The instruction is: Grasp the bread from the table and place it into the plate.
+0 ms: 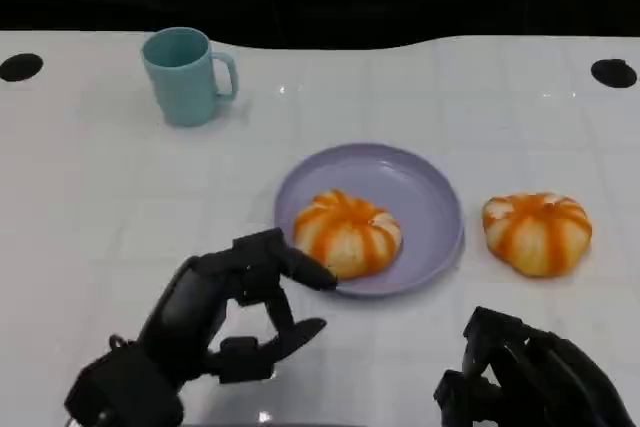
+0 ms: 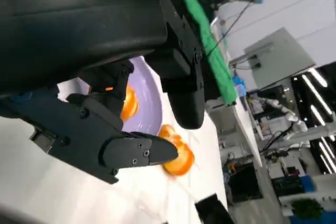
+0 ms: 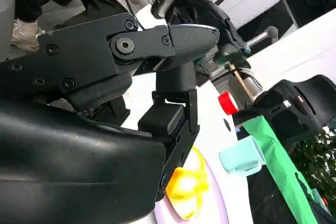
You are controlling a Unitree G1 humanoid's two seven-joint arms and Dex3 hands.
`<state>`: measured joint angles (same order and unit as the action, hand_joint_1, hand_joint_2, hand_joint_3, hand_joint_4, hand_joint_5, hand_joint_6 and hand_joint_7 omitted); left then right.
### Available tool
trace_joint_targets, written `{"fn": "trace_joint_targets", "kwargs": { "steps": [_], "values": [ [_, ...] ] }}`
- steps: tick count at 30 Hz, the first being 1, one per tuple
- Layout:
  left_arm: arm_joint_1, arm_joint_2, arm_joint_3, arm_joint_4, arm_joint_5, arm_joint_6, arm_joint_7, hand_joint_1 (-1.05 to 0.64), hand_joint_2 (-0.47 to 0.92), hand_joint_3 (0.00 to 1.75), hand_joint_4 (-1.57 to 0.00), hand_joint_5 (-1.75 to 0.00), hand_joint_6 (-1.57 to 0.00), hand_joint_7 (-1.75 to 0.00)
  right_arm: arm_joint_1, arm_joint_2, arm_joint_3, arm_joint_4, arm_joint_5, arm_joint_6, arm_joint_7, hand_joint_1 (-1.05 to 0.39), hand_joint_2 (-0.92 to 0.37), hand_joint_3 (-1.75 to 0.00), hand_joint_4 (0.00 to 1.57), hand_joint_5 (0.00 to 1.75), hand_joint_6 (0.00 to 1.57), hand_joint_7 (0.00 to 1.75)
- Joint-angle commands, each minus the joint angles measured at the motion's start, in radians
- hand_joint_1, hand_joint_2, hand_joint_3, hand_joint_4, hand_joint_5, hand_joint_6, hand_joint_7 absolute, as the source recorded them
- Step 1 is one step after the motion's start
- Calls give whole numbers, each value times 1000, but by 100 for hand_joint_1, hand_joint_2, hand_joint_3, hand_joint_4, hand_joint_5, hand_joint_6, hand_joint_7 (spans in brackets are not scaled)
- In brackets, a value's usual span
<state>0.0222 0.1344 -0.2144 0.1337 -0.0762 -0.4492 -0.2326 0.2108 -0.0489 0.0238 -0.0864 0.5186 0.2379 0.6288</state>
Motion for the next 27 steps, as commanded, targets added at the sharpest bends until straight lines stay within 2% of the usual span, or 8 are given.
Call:
{"fn": "trace_joint_targets", "kwargs": {
  "steps": [1,6,11,17,27],
  "values": [
    [66,4,17,-78,-24,78,-25,-52,92,21,-63,-175,-59,-127,2,-13,-7,-6,1,-3,-3,-74,-92,-22,90,161,78,144],
    [137,-21,11,-121,-78,141,-55,-57,92,21,-61,-175,-54,-138,-1,-14,-11,0,12,-2,9,-73,-92,-21,89,160,78,143],
    [175,-26,17,-139,-142,191,-123,-53,92,22,-68,-175,-49,-150,1,-21,-15,1,11,-2,10,-74,-92,-20,89,160,79,142],
    [193,-42,36,-134,-231,216,-199,-56,92,25,-77,-175,-50,-150,7,-30,-18,0,11,-6,17,-74,-92,-20,90,159,79,141],
    [215,-61,57,-129,-262,233,-241,-56,92,29,-76,-175,-50,-151,13,-34,-25,5,11,-19,39,-73,-92,-22,88,160,77,139]
  ]
}}
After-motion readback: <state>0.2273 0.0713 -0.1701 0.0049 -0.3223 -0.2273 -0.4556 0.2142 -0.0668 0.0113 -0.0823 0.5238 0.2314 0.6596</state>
